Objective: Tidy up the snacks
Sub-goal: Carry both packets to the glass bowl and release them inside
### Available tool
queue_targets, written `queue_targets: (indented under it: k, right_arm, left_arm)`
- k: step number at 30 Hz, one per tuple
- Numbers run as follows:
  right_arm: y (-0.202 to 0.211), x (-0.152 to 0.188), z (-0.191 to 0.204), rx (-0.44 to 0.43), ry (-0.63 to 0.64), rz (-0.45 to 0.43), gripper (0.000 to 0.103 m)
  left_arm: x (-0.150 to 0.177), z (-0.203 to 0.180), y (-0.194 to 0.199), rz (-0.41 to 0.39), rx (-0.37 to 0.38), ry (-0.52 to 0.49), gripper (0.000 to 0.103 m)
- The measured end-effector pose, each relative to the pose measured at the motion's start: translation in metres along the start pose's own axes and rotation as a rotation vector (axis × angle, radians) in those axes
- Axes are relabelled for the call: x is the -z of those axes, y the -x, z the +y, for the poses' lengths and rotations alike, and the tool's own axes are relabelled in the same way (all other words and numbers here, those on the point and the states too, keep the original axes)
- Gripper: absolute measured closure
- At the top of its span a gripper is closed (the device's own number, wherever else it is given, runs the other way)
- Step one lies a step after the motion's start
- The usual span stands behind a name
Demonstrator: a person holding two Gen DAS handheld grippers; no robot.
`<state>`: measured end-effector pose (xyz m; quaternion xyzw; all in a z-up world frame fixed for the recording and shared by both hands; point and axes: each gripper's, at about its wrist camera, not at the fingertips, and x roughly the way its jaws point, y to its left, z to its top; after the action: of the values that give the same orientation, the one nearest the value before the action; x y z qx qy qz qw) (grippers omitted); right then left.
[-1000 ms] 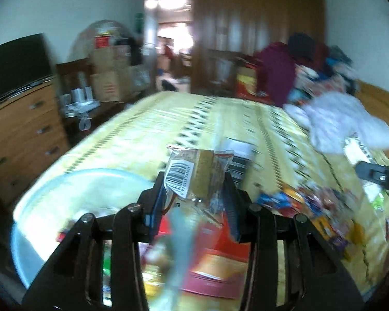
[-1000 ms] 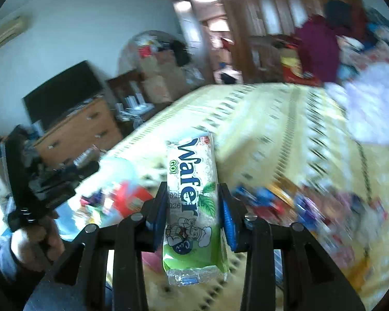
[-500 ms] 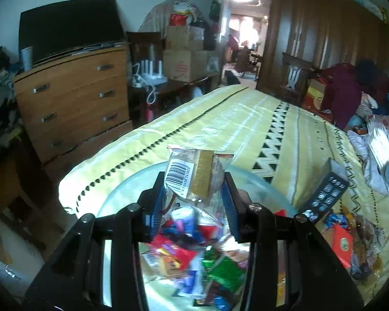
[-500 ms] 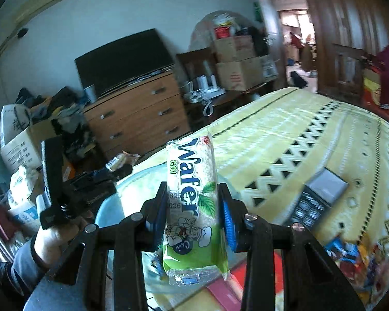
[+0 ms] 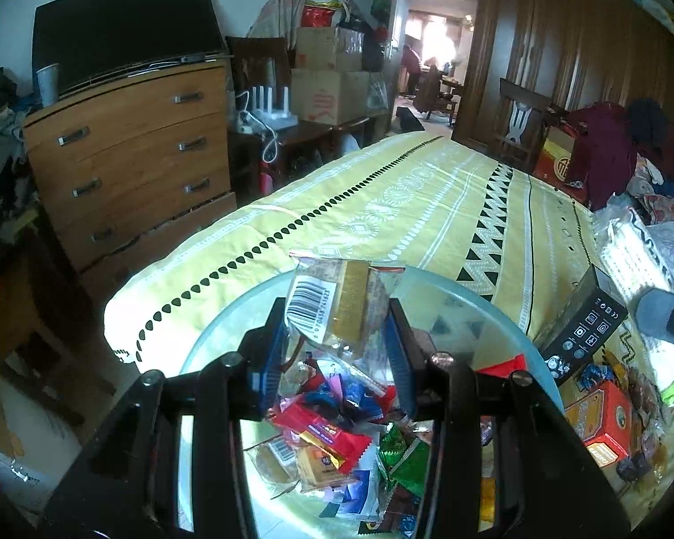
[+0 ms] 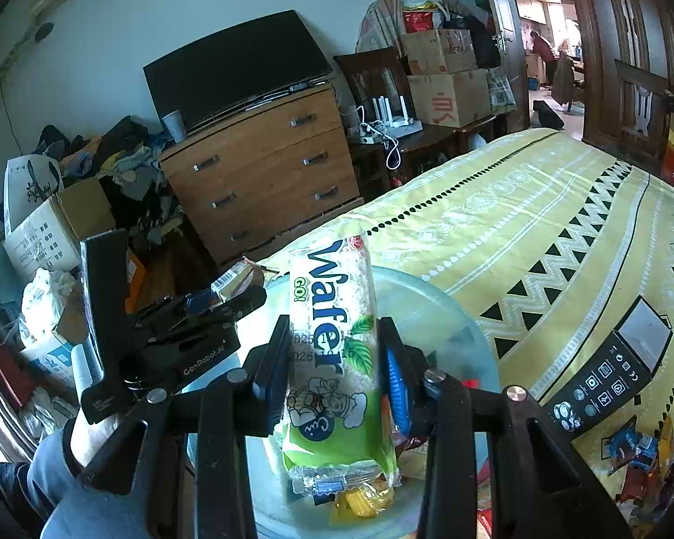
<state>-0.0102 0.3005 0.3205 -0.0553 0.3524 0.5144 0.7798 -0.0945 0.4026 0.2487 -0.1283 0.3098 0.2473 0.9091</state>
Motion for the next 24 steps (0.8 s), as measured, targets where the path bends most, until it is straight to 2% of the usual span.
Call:
queue_targets:
  k: [12,18,20,22,24]
  right_arm:
    - [-0.015,0.002,0.001,0.003,-0.015,0.035,0.062]
    - [-0.024,0.005,0.001,-0.003,-0.026,0.061,0.062]
    - [-0.028,0.006,0.000,-0.007,-0.033,0.071,0.060]
    - [-0.031,0.008,-0.001,-0.012,-0.043,0.083,0.057]
    - [-0.030,0.011,-0.003,-0.011,-0.044,0.084,0.053]
  left_arm:
    - [0.000,0.000,-0.009,0.027,0.013,-0.020,0.061]
    - [0.002,0.004,-0.012,0.033,-0.010,-0.012,0.060]
    - [0.003,0.005,-0.016,0.045,-0.016,-0.016,0.051]
    - [0.005,0.001,-0.015,0.050,-0.025,-0.028,0.021]
    - [0.005,-0.004,-0.010,0.031,-0.032,-0.045,0.016]
